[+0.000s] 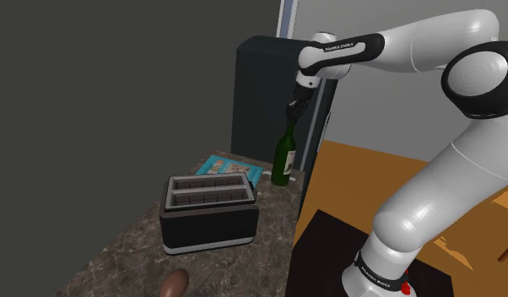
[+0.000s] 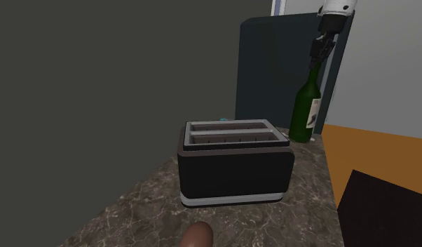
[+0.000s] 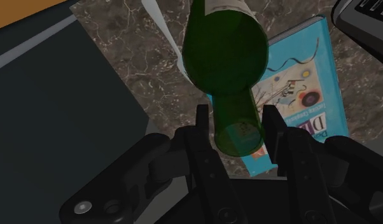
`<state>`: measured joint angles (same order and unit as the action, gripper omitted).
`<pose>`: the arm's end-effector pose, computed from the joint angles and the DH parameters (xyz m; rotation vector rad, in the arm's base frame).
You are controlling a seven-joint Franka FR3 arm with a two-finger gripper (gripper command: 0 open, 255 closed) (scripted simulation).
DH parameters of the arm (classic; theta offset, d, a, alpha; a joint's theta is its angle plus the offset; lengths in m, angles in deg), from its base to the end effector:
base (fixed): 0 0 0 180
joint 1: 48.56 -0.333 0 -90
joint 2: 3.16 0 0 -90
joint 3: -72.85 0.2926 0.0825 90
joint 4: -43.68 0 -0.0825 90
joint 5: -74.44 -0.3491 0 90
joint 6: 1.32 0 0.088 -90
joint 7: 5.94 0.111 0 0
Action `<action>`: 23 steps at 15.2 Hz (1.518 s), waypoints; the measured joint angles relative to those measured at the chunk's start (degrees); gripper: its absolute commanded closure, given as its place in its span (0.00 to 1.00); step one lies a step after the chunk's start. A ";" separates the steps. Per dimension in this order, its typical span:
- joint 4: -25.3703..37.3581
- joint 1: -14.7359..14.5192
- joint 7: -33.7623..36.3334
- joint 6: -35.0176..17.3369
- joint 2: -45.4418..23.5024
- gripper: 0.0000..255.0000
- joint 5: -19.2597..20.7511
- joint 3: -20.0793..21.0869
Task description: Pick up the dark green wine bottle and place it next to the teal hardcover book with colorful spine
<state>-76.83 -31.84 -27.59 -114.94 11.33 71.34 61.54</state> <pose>0.4117 -0.2222 0.5193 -3.0882 0.1962 -0.2442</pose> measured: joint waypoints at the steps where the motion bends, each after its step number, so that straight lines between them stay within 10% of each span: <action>1: -0.83 0.04 -0.19 -0.87 -0.05 1.00 -0.03 -0.09; 17: -7.27 -0.05 -1.06 -9.04 -1.58 1.00 -0.63 -0.30; 18: -7.29 -0.04 -1.06 -9.06 -1.56 0.00 -0.63 -0.30; 23: -7.40 -0.04 -1.08 -9.08 -1.68 0.00 -0.63 -0.31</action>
<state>-84.24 -31.88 -28.67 -124.02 9.65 70.71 61.23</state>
